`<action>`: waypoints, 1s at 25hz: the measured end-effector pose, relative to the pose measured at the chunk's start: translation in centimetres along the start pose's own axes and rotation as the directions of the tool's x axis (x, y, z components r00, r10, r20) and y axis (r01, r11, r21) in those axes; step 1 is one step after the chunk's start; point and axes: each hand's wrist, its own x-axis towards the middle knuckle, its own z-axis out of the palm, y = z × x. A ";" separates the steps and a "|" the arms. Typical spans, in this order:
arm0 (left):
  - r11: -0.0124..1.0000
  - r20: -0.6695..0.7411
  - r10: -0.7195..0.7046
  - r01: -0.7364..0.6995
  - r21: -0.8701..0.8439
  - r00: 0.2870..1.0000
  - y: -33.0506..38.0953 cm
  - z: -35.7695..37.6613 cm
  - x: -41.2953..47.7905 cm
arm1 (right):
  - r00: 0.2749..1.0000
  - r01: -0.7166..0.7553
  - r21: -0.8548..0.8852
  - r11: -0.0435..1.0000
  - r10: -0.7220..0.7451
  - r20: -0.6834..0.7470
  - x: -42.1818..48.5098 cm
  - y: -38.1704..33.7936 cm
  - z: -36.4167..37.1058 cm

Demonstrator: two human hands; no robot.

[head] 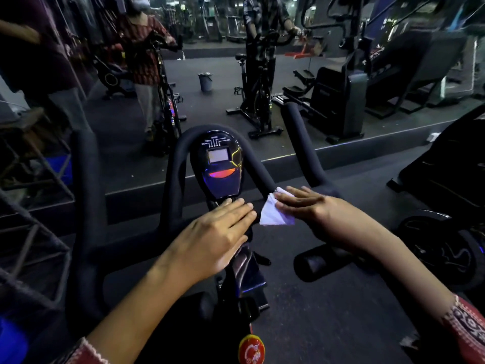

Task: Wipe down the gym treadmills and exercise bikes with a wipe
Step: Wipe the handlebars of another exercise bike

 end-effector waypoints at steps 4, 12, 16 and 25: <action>0.999 0.002 -0.012 0.012 0.045 1.000 0.4 1.1 2.1 | 0.963 -0.216 0.031 0.976 0.219 -0.158 2.2 -0.5 -0.3; 0.998 0.016 -0.046 0.046 -0.051 0.999 0.6 1.3 2.5 | 0.971 -0.238 0.219 0.946 0.232 0.052 -0.1 -1.3 0.7; 0.995 -0.240 -0.053 0.030 -0.100 0.969 -0.2 -1.0 3.6 | 0.935 -0.084 0.386 0.919 0.206 -0.287 2.9 -2.3 -2.0; 0.733 -0.266 -0.657 0.514 -0.445 0.706 -12.1 -4.8 8.9 | 0.980 -0.151 0.442 0.884 0.193 -0.052 17.3 2.2 -1.9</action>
